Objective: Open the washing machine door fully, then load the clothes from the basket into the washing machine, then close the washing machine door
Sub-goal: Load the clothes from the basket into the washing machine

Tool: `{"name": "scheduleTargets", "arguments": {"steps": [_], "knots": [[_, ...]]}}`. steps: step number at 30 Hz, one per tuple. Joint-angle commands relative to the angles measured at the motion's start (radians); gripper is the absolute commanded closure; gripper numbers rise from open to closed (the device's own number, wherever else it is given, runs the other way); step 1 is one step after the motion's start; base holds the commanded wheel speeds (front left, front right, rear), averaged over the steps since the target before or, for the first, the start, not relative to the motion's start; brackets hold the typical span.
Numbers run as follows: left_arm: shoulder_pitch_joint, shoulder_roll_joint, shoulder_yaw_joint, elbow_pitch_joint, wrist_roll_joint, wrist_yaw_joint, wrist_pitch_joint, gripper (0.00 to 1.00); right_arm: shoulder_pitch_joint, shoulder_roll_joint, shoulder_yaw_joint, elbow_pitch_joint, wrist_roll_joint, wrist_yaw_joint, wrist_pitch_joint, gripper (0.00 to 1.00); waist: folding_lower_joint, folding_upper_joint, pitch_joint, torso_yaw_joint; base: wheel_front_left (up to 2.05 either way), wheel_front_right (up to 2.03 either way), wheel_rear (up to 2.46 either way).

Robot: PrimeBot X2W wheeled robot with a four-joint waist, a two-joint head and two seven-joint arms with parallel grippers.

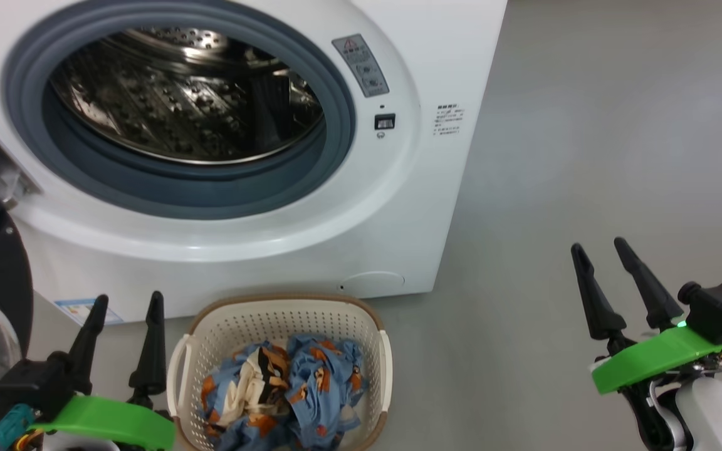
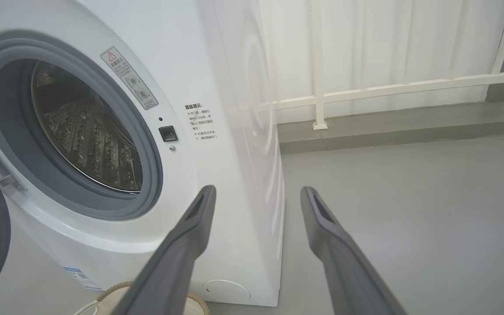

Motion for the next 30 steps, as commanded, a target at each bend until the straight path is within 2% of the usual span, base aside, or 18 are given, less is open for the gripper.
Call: {"name": "scheduleTargets", "arguments": {"steps": [1, 10, 17, 24, 30], "knots": [[-0.053, 0.024, 0.033, -0.02, 0.013, -0.002, -0.011, 0.0, -0.038, -0.015, 0.011, -0.031, -0.017, 0.006, -0.012, 0.0, -0.0001, 0.0, 0.046, -0.006, 0.0, 0.0, 0.0], [-0.118, 0.024, 0.008, 0.022, 0.024, -0.027, 0.003, 0.0, -0.078, -0.002, -0.007, -0.048, -0.042, 0.006, -0.012, 0.0, -0.0001, 0.0, 0.189, -0.025, 0.0, 0.0, 0.0], [-0.186, 0.03, 0.001, 0.099, 0.023, -0.064, 0.004, 0.0, -0.109, 0.032, -0.017, -0.056, -0.064, 0.006, -0.012, 0.0, -0.0001, 0.0, 0.287, -0.049, 0.0, 0.0, 0.0], [-0.231, 0.02, -0.017, 0.214, 0.016, -0.116, 0.001, 0.0, -0.127, 0.054, -0.022, -0.056, -0.074, 0.006, -0.012, 0.0, -0.0001, 0.0, 0.335, -0.073, 0.0, 0.0, 0.0], [-0.289, -0.005, -0.07, 0.373, 0.027, -0.179, 0.017, 0.0, -0.141, 0.075, -0.027, -0.062, -0.08, 0.006, -0.012, 0.0, -0.0001, 0.0, 0.381, -0.093, 0.0, 0.0, 0.0]]}}
